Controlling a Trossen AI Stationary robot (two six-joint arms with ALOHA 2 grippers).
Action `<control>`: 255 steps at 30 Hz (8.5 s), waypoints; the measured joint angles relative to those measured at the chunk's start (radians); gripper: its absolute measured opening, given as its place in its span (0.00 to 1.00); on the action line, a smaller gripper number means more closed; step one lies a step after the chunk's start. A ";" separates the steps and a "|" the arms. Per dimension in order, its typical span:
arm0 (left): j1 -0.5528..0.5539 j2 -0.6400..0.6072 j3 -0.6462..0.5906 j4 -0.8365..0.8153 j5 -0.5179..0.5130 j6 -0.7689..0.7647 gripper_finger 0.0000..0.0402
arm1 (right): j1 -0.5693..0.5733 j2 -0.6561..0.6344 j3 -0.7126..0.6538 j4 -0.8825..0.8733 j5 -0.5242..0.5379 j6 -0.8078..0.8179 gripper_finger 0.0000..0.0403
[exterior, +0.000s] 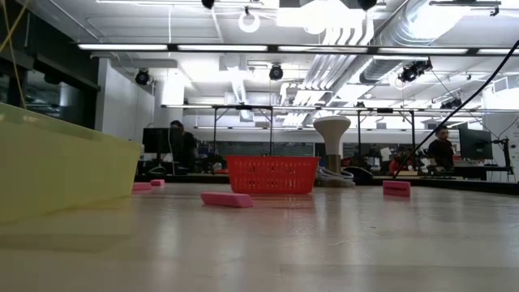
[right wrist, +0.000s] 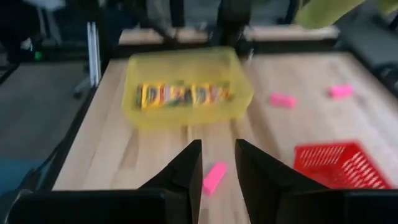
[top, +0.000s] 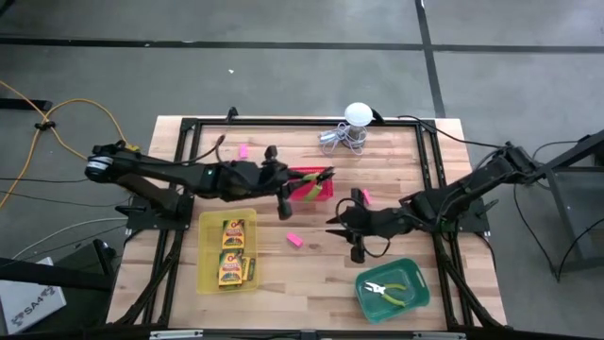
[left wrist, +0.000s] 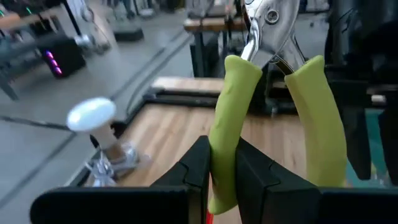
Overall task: Pick & Place School Supplies
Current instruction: Put the green paper puncher into the blue bin, then put the pink eraser into the red bin
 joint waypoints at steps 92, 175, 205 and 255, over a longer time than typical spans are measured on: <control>-0.073 0.078 0.000 0.396 0.057 0.262 0.10 | -0.123 -0.027 0.002 0.463 -0.186 -0.384 0.36; -0.192 0.077 0.000 0.267 0.057 0.226 0.40 | 0.409 -0.088 0.002 -0.377 -0.278 0.665 0.08; -0.192 0.077 0.000 0.268 0.056 0.201 0.40 | 0.538 0.309 0.002 -0.509 -0.502 0.932 0.10; -0.192 0.077 0.000 0.248 0.056 0.200 0.40 | 0.460 0.304 0.002 -0.528 -0.630 0.842 0.35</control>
